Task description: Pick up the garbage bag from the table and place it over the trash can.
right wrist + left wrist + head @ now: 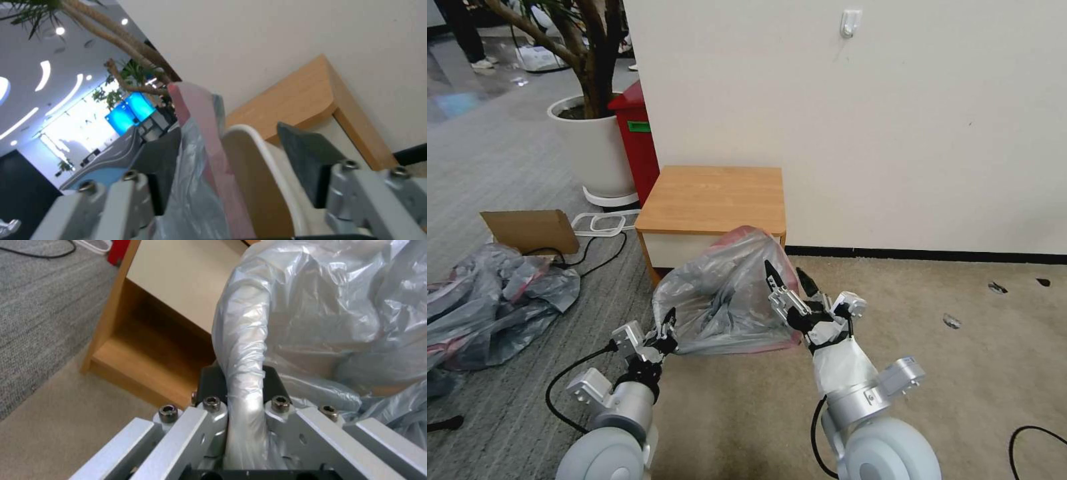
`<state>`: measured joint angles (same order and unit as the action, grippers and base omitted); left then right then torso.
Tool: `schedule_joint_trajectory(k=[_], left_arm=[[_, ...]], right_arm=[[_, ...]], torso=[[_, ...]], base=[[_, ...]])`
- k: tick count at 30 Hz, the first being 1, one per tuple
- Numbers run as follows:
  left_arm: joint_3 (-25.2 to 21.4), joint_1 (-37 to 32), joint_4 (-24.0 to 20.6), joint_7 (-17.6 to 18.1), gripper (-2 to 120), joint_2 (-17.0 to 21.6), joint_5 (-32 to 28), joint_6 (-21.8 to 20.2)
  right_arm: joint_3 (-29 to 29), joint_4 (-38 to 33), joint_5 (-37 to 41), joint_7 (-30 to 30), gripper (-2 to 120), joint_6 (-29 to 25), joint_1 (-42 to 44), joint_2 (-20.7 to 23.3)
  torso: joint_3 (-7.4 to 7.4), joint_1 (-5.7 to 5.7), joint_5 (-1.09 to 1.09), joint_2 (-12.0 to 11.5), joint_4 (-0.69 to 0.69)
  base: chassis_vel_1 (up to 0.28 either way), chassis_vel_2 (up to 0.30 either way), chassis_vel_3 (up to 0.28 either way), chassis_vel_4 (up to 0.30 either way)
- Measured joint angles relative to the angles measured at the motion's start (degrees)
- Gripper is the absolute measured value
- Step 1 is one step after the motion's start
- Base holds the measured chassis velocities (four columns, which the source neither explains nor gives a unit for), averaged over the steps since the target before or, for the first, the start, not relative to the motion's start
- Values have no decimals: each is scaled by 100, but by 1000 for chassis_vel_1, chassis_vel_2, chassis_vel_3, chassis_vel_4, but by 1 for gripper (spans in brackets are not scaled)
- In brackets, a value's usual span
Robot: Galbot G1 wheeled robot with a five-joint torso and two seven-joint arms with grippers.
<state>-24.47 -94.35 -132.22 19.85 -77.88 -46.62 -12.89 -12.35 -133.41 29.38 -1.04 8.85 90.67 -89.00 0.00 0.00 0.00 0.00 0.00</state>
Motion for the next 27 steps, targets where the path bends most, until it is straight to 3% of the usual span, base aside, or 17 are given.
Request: schedule_joint_trajectory(k=[4, 8, 14, 23, 27], left_arm=[[18, -29, 0, -7, 5, -33, 69, 6], [40, -48, -8, -12, 5, -49, 88, 9], [100, -59, -26, -19, 5, -63, 110, 13], [107, -116, -31, -47, 5, -63, 114, 15], [128, -179, -83, -186, 5, -59, 83, -3]], right_arm=[[-9, 0, 11, -6, 40, -109, 10, 11], [-13, 1, 12, -3, 32, -125, 12, 18], [-36, 2, 1, -18, 4, -119, 10, 0], [-251, -12, 25, -45, 0, -128, -60, -22], [-606, 84, 193, -186, 0, 339, -317, 123]], torso=[[0, 0, 0, 0, 0], [0, 0, 0, 0, 0], [0, 0, 0, 0, 0], [0, 0, 0, 0, 0], [0, 0, 1, 0, 0]], base=[[0, 0, 0, 0], [0, 0, 0, 0], [0, 0, 0, 0], [0, 0, 0, 0], [0, 0, 0, 0]])
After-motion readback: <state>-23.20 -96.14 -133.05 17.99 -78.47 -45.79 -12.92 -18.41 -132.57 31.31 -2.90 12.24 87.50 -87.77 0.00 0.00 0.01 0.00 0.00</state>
